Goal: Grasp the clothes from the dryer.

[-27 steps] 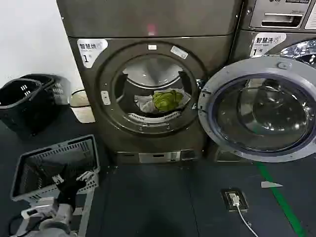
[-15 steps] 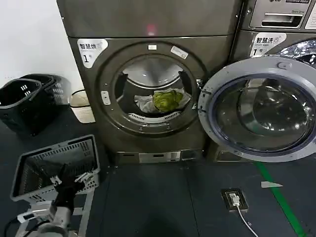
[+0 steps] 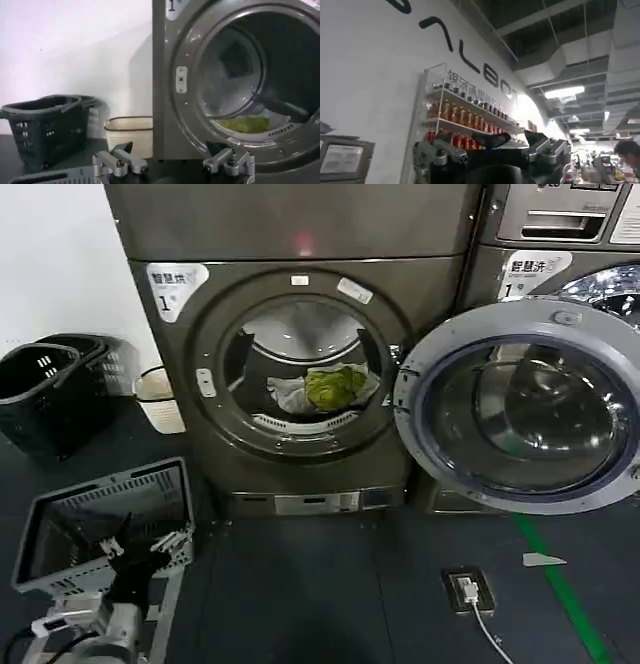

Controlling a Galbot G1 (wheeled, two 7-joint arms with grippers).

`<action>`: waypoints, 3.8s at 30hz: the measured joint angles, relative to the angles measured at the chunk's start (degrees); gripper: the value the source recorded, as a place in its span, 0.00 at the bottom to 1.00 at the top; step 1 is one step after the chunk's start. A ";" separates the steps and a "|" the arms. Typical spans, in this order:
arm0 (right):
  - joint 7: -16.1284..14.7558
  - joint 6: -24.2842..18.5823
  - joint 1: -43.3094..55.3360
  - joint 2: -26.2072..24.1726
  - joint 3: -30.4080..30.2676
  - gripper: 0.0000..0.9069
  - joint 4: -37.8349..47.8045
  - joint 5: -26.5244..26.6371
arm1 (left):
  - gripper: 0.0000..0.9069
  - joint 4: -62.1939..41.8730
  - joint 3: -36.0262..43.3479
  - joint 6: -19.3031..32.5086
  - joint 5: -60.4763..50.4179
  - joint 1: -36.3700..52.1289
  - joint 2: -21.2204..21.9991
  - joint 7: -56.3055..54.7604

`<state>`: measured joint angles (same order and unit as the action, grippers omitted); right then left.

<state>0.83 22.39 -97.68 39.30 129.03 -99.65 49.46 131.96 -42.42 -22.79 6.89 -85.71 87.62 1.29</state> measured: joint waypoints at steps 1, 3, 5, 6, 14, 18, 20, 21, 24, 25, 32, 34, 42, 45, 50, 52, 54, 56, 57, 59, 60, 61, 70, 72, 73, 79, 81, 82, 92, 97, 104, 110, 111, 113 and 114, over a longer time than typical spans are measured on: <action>-0.02 0.00 0.07 -0.03 -0.03 1.00 0.03 -0.02 | 1.00 -0.05 0.00 0.00 -0.02 0.00 0.00 0.02; -0.12 -0.01 0.21 -0.09 -0.10 1.00 0.07 -0.02 | 1.00 -0.15 0.01 0.00 -0.06 0.01 0.05 0.02; -0.24 -0.07 0.36 -0.12 -0.11 1.00 0.18 -0.02 | 1.00 -0.15 0.00 0.00 -0.09 0.05 0.13 0.04; -0.24 -0.18 0.42 -0.13 -0.11 1.00 0.23 -0.02 | 1.00 -0.16 0.00 0.00 -0.11 0.06 0.16 0.07; -0.39 -0.32 0.44 0.17 -0.13 1.00 0.04 -0.02 | 1.00 0.30 0.11 -0.23 0.30 -0.11 -0.12 0.31; -0.56 -0.32 0.41 0.05 -0.07 1.00 -0.02 -0.01 | 1.00 0.76 -0.09 -0.40 0.80 -0.40 -0.37 0.31; -0.61 -0.32 0.37 0.12 -0.06 1.00 -0.22 -0.01 | 1.00 0.80 -0.15 -0.48 1.07 -0.40 -0.62 0.30; -0.62 -0.32 0.37 0.19 -0.02 1.00 -0.28 -0.01 | 1.00 0.83 -0.16 -0.51 1.18 -0.37 -0.78 0.30; -0.66 -0.32 0.30 0.38 0.05 1.00 -0.31 0.00 | 1.00 0.98 -0.19 -0.63 1.41 -0.31 -1.06 0.30; -0.73 -0.32 0.30 0.38 0.06 1.00 -0.32 0.01 | 1.00 1.05 -0.19 -0.63 1.44 -0.37 -1.13 0.30; -1.40 -0.98 0.60 0.37 -0.38 1.00 -0.60 0.31 | 1.00 1.34 -0.04 -0.64 1.33 -0.66 -0.83 0.31; -1.83 -1.41 0.80 0.37 -0.64 1.00 -0.68 0.55 | 1.00 1.34 -0.05 -0.63 1.27 -0.65 -0.73 0.34; -2.56 -3.61 1.15 0.25 -1.15 1.00 -0.40 0.90 | 1.00 1.31 -0.24 -0.56 1.06 -0.17 -0.49 0.48; -3.14 -4.19 1.22 0.28 -1.22 1.00 -0.51 1.02 | 1.00 1.22 -0.24 -0.44 0.76 -0.05 -0.57 0.70; -3.93 -4.95 1.14 0.42 -1.27 1.00 -0.74 1.16 | 1.00 1.19 -0.19 -0.45 0.68 0.34 -0.49 0.80; -4.08 -5.12 1.14 0.42 -1.28 1.00 -0.75 1.17 | 1.00 1.19 -0.21 -0.45 0.66 0.35 -0.53 0.83; -4.22 -5.18 1.19 0.42 -1.31 1.00 -0.74 1.20 | 1.00 1.22 -0.27 -0.45 0.64 0.35 -0.54 0.85; -4.24 -5.17 1.31 0.42 -1.44 1.00 -0.81 1.55 | 1.00 1.36 -0.29 -0.38 0.69 0.21 -0.54 0.95; -4.28 -5.18 1.32 0.44 -1.53 1.00 -0.89 1.64 | 1.00 1.36 -0.33 -0.35 0.80 0.12 -0.53 0.99; -4.42 -5.18 1.24 0.46 -1.51 1.00 -1.03 1.79 | 1.00 1.42 -0.38 -0.35 1.02 0.11 -0.55 1.01; -4.44 -5.20 1.17 0.47 -1.44 1.00 -1.03 1.85 | 1.00 1.43 -0.38 -0.34 1.05 0.11 -0.59 1.03; -4.48 -5.26 1.07 0.47 -1.31 1.00 -1.03 1.91 | 1.00 1.47 -0.38 -0.34 1.14 0.12 -0.69 1.04; -4.71 -5.36 0.57 0.84 -1.05 1.00 -1.52 2.45 | 1.00 1.69 -0.36 -0.14 1.35 -0.05 -0.80 1.07; -4.71 -5.36 0.57 0.90 -1.07 1.00 -1.59 2.50 | 1.00 1.72 -0.37 -0.11 1.38 -0.11 -0.82 1.13; -4.71 -5.36 0.56 0.92 -1.07 1.00 -1.59 2.51 | 1.00 1.78 -0.41 -0.11 1.39 -0.18 -0.87 1.26; -4.88 -5.40 0.39 1.10 -1.01 1.00 -1.38 2.54 | 1.00 1.63 -0.29 0.10 1.51 0.12 -0.56 1.44; -5.01 -5.40 0.36 1.19 -1.00 1.00 -1.40 2.54 | 1.00 1.60 -0.24 0.14 1.51 0.18 -0.47 1.50; -5.07 -5.40 0.38 1.23 -1.00 1.00 -1.47 2.54 | 1.00 1.57 -0.23 0.21 1.51 0.19 -0.47 1.51; -4.22 -4.50 0.00 1.23 -0.55 1.00 -2.01 1.61 | 1.00 1.93 -0.24 0.47 1.86 0.46 -0.55 1.85; -3.18 -3.74 -0.53 0.69 0.24 1.00 -1.56 0.08 | 1.00 1.01 0.12 0.78 2.27 1.45 -1.34 1.68; -2.41 -3.75 -1.55 0.75 1.17 1.00 -1.89 -0.38 | 1.00 -2.36 1.42 1.69 5.78 5.66 -3.46 0.55; -2.20 -4.02 -2.68 0.66 2.03 1.00 -2.50 -0.41 | 1.00 -9.00 3.10 2.78 7.85 14.00 -5.94 0.30; -2.20 -4.01 -2.76 0.76 2.07 1.00 -2.59 -0.39 | 1.00 -10.64 3.58 3.02 7.96 15.66 -6.30 0.07; -2.20 -4.01 -3.04 0.95 2.16 1.00 -2.87 -0.36 | 1.00 -14.36 4.59 3.64 8.07 18.87 -6.92 -0.22; -2.20 -4.02 -3.19 1.03 2.30 1.00 -2.92 -0.34 | 1.00 -16.24 5.16 3.93 8.10 20.57 -7.21 -0.34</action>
<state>-1.36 18.38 -100.86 40.33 131.33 -102.57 49.12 115.72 -37.26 -18.86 14.99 -65.14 80.41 0.94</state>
